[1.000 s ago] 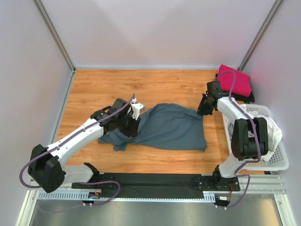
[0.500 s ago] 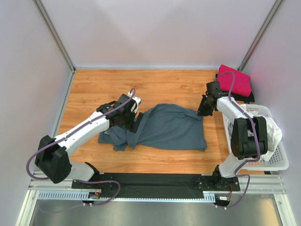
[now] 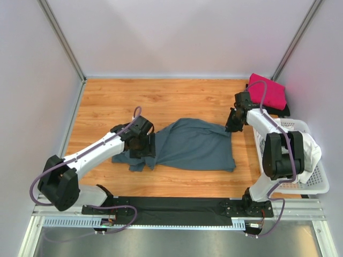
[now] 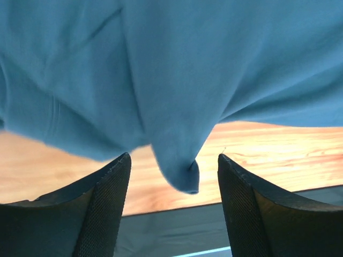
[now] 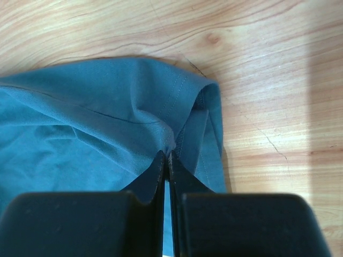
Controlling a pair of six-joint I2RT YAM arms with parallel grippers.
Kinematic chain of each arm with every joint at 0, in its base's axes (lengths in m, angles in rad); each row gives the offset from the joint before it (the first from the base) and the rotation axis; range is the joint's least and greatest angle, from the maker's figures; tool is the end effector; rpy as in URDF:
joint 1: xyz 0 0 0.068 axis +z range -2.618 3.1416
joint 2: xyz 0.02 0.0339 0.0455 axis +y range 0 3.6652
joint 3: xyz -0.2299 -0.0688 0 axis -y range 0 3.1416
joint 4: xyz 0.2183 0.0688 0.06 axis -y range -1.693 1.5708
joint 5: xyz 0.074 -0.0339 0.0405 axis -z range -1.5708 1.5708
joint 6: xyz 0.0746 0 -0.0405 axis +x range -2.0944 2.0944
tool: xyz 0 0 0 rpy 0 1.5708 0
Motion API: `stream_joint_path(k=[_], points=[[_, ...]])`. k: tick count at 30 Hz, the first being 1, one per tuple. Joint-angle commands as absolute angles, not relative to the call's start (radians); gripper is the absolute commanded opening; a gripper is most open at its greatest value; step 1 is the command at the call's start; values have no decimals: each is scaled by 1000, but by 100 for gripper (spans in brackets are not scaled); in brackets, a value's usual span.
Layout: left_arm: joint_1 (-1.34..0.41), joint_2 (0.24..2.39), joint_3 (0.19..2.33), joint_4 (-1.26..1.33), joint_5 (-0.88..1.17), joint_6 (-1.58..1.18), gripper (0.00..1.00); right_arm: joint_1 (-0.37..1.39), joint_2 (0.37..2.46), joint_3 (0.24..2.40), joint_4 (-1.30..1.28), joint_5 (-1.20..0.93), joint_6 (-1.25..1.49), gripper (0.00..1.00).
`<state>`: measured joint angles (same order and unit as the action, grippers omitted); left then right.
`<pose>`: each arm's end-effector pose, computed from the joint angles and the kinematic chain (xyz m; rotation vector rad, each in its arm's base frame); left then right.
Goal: Fold and stack the t-shirts
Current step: Flatten the tshirt out
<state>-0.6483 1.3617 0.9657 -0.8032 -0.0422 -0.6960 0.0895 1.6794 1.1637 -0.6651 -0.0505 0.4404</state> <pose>0.2018 -0.1489 0.1711 -0.0782 2.8102 -0.2826 0.3193 0.0324 0.1492 0.4700 2.7305 0.2108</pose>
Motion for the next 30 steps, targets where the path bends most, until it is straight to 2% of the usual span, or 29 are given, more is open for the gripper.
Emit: stream_joint_path(k=[1, 7, 13, 21, 30], points=[[-655, 1257, 876, -839, -43, -931, 72, 95, 1709, 1200, -672, -48, 436, 0], [-655, 1094, 838, -844, -58, -1101, 72, 97, 1721, 1200, -677, -45, 451, 1], [-658, 1095, 766, -732, -20, -1253, 72, 97, 1736, 1227, -661, -31, 482, 1], [-692, 1051, 697, -712, -92, -1391, 70, 110, 1668, 1217, -614, -12, 505, 1], [-764, 1106, 686, -698, -166, -1499, 62, 115, 1609, 1160, -614, -2, 500, 0]])
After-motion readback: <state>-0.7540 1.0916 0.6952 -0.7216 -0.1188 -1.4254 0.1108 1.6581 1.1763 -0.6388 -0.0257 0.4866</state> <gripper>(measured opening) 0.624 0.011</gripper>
